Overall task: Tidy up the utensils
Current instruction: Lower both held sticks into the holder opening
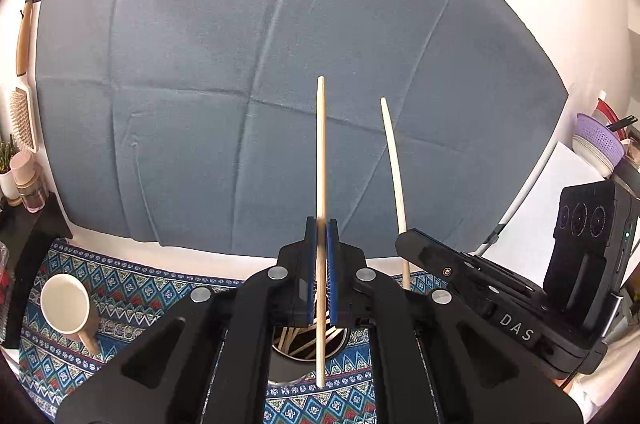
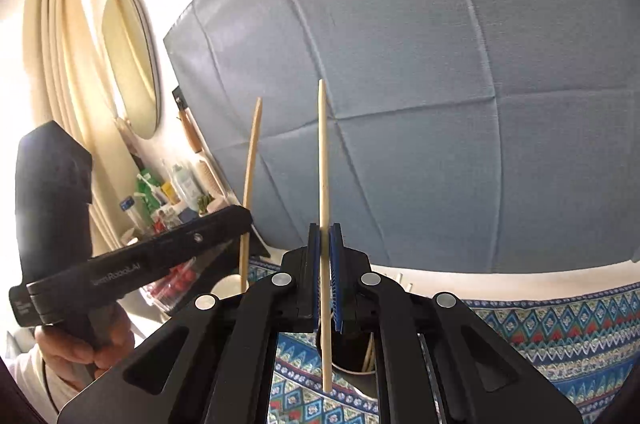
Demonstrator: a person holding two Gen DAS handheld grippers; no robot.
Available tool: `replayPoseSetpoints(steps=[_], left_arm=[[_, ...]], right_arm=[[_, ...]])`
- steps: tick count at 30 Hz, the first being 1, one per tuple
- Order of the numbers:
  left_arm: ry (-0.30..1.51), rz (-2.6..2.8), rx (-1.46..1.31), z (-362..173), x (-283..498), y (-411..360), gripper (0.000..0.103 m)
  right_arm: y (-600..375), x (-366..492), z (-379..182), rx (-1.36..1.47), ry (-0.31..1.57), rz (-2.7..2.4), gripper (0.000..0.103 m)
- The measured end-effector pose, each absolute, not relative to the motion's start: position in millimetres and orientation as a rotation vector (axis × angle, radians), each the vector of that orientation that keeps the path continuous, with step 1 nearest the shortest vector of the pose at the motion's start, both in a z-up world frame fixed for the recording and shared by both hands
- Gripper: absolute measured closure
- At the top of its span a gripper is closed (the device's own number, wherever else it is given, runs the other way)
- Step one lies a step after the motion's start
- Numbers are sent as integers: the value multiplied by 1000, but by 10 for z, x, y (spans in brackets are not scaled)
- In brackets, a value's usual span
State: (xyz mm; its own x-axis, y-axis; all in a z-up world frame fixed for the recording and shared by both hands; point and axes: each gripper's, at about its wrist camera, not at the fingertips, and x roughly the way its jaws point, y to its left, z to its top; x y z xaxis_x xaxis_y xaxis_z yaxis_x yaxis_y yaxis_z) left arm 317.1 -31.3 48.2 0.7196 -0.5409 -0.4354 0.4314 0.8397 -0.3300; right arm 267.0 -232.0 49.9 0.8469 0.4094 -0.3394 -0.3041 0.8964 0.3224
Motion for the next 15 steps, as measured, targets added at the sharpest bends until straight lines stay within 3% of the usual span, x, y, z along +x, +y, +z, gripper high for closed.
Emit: replayPoseSetpoints(steps=[15], left_arm=[[454, -601, -236, -277, 3634, -514, 98]], right_arm=[[-2303, 3082, -256, 266, 275, 420, 98]])
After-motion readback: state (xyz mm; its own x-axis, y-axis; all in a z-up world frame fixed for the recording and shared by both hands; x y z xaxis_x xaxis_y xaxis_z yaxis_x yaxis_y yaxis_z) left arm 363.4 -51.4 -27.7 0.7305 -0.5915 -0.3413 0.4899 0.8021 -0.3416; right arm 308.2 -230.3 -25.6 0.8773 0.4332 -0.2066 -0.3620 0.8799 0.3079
